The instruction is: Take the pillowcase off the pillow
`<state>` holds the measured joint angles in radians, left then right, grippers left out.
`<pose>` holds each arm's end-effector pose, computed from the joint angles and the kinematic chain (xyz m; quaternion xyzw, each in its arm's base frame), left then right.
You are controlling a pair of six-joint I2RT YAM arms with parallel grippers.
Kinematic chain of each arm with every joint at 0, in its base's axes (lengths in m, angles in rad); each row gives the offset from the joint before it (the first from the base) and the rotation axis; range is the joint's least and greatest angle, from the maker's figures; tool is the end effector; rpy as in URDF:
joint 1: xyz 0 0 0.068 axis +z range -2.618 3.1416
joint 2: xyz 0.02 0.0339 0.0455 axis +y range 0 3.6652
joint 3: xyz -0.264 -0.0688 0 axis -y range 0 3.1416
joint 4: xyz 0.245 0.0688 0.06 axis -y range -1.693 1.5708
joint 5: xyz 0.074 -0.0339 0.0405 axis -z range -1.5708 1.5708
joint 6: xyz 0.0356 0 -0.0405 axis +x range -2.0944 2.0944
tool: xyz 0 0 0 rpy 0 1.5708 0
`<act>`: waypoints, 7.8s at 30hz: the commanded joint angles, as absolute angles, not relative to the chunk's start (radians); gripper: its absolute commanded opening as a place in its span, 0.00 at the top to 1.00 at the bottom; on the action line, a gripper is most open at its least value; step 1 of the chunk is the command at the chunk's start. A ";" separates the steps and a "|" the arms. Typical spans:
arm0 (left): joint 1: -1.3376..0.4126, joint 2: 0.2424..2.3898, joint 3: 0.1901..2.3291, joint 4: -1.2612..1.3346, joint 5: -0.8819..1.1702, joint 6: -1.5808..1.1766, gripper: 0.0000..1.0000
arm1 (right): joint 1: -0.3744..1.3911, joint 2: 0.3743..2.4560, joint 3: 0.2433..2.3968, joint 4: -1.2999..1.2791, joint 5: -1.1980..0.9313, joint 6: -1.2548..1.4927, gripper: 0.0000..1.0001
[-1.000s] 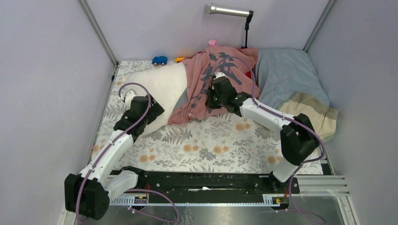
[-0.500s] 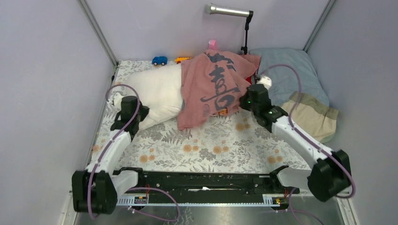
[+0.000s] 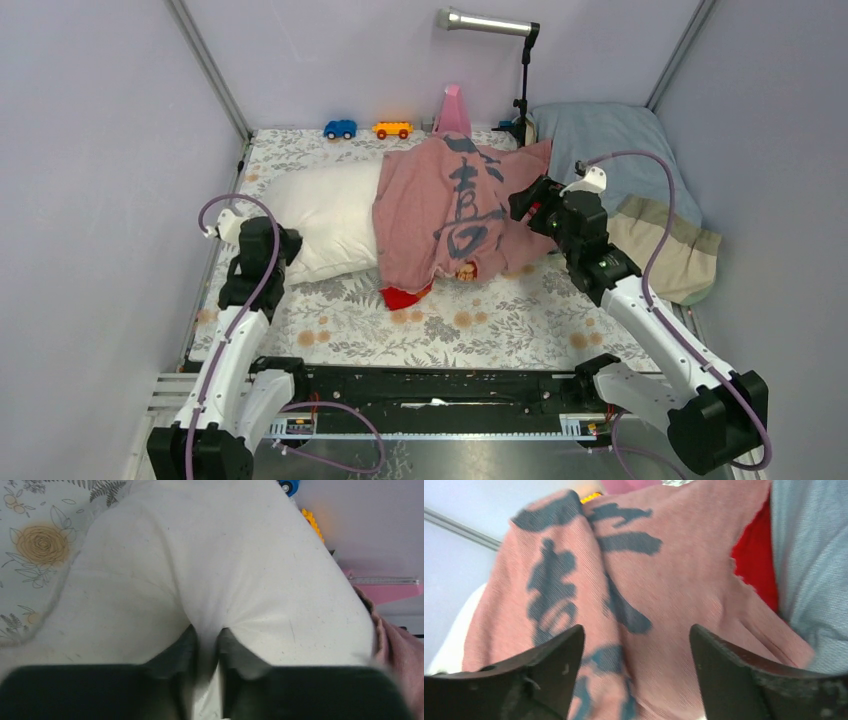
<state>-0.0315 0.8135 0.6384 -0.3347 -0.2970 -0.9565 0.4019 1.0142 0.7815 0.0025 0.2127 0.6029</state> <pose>0.1849 0.0046 0.2690 -0.4476 0.7300 -0.1249 0.5011 0.2226 0.0865 0.3147 0.1438 0.7687 0.2245 0.5814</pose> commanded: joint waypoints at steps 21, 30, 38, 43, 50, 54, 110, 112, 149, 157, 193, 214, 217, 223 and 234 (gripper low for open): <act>-0.463 0.930 0.733 -0.245 -0.221 -0.855 0.01 | 0.761 1.435 1.189 -0.389 0.334 0.310 0.02; -0.408 0.774 0.700 -0.366 -0.599 -0.879 0.05 | 0.759 1.287 1.060 -0.280 0.570 0.326 0.94; -0.260 0.913 0.550 -0.199 -0.431 -0.902 0.12 | 0.746 1.021 0.912 -0.170 0.800 0.386 1.00; -0.150 0.991 0.528 -0.169 -0.350 -0.931 0.82 | 0.746 0.854 0.825 -0.095 0.844 0.398 1.00; 0.045 0.830 0.526 -0.280 -0.548 -1.050 1.00 | 0.743 0.816 0.843 -0.226 1.017 0.505 1.00; 0.046 0.743 0.495 -0.238 -0.584 -1.029 0.97 | 0.742 0.743 0.799 -0.142 0.972 0.449 1.00; -0.574 1.505 0.942 -0.252 -0.226 -0.429 0.22 | 0.741 0.784 0.770 -0.123 0.662 0.409 1.00; -0.523 1.460 0.856 -0.164 -0.166 -0.458 0.52 | 0.741 0.787 0.764 -0.115 0.661 0.410 1.00; -0.278 0.571 0.674 -0.312 -0.681 -0.800 1.00 | 0.741 0.623 0.707 -0.105 0.744 0.369 0.63; -0.277 0.719 0.709 -0.270 -0.461 -0.748 1.00 | 0.740 0.970 0.888 -0.186 0.017 0.355 0.00; -0.278 0.798 0.635 -0.173 -0.430 -0.749 1.00 | 0.871 1.212 0.897 -0.281 0.239 0.450 0.99; -0.161 0.750 0.531 -0.195 -0.657 -0.847 1.00 | 0.811 0.418 0.687 -0.315 1.110 0.525 1.00; -0.116 0.760 0.522 -0.165 -0.634 -0.855 1.00 | 0.812 0.337 0.691 -0.315 1.151 0.518 1.00; -0.047 0.796 0.544 -0.212 -0.636 -0.920 1.00 | 0.812 0.236 0.720 -0.316 1.245 0.453 1.00; -0.043 0.818 0.579 -0.116 -0.383 -0.772 1.00 | 0.813 0.493 0.719 -0.243 0.770 0.454 1.00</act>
<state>-0.0444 0.7967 0.5285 -0.1997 -0.4736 -0.8280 0.8169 0.3115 0.7002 -0.3061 1.0046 0.4286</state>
